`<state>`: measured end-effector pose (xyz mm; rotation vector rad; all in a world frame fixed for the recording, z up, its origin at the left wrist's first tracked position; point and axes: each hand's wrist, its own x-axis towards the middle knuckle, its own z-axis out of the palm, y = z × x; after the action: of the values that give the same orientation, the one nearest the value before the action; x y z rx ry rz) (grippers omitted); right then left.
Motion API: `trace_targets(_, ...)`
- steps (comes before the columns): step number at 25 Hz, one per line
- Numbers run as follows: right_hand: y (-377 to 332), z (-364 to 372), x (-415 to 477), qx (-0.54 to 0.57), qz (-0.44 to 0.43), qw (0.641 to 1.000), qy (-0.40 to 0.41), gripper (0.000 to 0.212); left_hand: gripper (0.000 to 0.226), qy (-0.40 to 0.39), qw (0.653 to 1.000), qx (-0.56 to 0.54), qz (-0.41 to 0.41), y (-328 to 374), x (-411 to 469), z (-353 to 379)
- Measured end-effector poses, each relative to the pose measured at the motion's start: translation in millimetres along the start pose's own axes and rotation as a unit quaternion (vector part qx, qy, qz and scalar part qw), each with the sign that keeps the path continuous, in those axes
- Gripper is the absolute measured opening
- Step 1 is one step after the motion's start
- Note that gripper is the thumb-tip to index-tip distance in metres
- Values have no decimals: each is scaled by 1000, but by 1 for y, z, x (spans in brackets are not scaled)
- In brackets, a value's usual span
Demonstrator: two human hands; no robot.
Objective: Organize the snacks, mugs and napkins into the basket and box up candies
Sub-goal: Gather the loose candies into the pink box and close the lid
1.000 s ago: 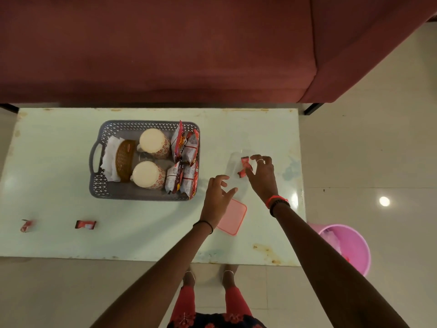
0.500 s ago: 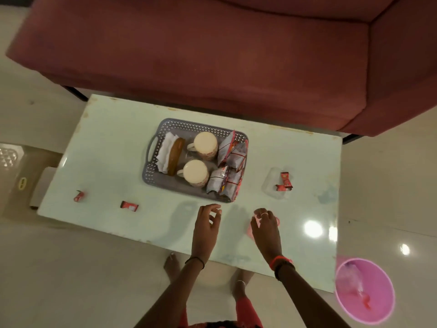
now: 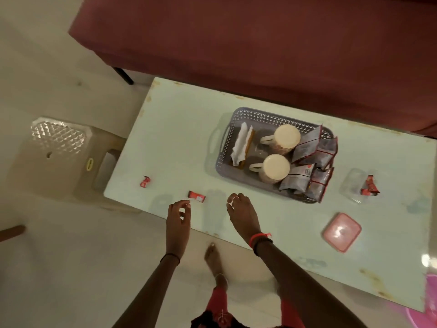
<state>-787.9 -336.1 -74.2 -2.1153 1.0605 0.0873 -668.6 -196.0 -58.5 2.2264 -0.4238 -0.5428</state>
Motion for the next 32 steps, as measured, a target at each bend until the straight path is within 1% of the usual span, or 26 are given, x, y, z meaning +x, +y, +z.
trace_targets(2,-25,27,21,-65,-48,996,-29,30,15,10,1000,1,-2,-20,19,-27)
trace_targets(4,-46,55,38,-118,-81,989,-49,33,14,19,1000,6,-9,-39,42,-50)
trace_targets(7,-61,84,56,-143,-85,984,-68,32,14,39,999,19,-24,-59,78,-73)
trace_targets(10,-61,101,66,-168,-84,980,-68,42,15,57,997,35,-29,-72,113,-90)
trace_targets(12,-59,106,69,-171,-88,980,-60,44,18,51,997,53,-26,-80,135,-97)
trace_targets(14,-56,106,70,-171,-92,979,-61,40,27,18,994,101,-26,-87,154,-99)
trace_targets(17,-50,101,66,-142,-75,985,-60,32,42,-46,980,183,-53,-95,175,-91)
trace_targets(20,-44,89,55,-72,-40,995,-56,31,43,-76,968,235,-41,-101,185,-78)
trace_targets(26,-28,64,40,66,39,996,-40,25,23,-83,975,197,-54,-99,192,-69)
trace_targets(29,-21,51,35,108,79,991,-17,15,23,-74,980,172,-63,-86,180,-67)
trace_targets(32,-11,32,27,126,98,987,9,14,24,-83,984,147,-58,-65,153,-55)
